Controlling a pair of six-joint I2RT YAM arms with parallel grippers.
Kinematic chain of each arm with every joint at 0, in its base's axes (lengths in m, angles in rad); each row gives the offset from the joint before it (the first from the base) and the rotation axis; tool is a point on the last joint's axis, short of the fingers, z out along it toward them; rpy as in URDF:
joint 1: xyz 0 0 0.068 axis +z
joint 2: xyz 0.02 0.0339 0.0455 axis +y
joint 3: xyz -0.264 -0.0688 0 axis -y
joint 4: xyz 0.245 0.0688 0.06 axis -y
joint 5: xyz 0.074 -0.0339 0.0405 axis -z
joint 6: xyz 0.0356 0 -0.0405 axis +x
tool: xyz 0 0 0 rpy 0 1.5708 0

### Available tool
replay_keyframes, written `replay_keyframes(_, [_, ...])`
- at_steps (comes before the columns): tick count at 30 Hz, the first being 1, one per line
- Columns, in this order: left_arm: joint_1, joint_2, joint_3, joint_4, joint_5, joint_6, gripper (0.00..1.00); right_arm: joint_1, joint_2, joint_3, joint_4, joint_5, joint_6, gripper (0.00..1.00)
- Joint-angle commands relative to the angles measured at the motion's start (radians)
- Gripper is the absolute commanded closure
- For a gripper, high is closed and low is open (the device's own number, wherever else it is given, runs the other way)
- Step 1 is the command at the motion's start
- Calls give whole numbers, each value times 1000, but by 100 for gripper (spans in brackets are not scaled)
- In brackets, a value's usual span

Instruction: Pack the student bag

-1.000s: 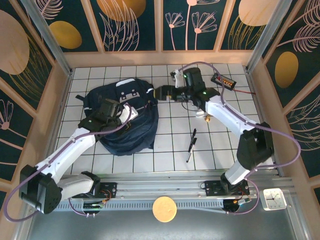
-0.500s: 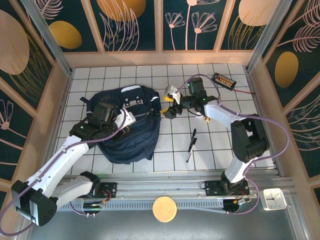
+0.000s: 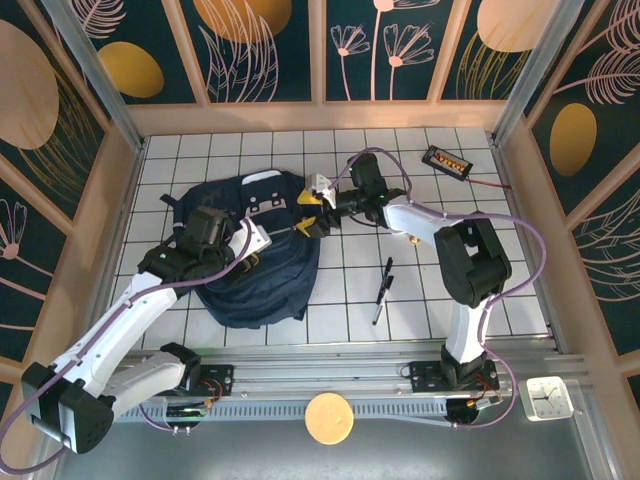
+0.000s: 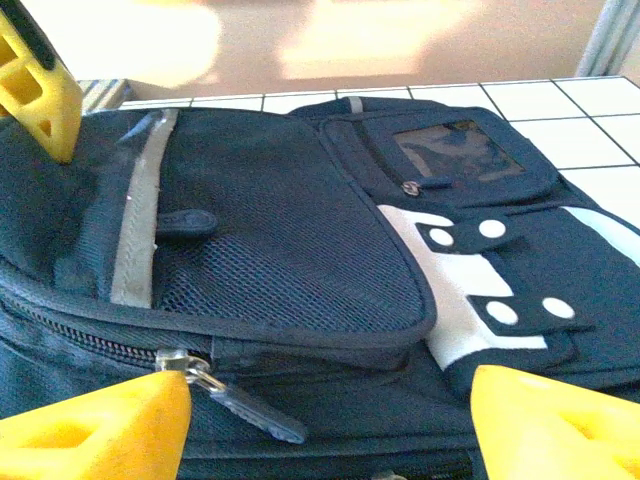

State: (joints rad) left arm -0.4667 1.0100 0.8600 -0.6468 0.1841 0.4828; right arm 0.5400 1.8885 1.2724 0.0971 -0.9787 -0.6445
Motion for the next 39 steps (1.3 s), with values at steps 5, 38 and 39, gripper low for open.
replay_keyframes(5, [-5, -38, -9, 49, 43, 30, 100, 54, 57, 46, -96, -31, -79, 28])
replay_keyframes(38, [-3, -75, -56, 46, 1, 93, 100, 88, -11, -55, -77, 11, 17, 30])
replay_keyframes(39, [-3, -77, -58, 47, -1, 96, 100, 87, -11, -52, -85, 12, 16, 32])
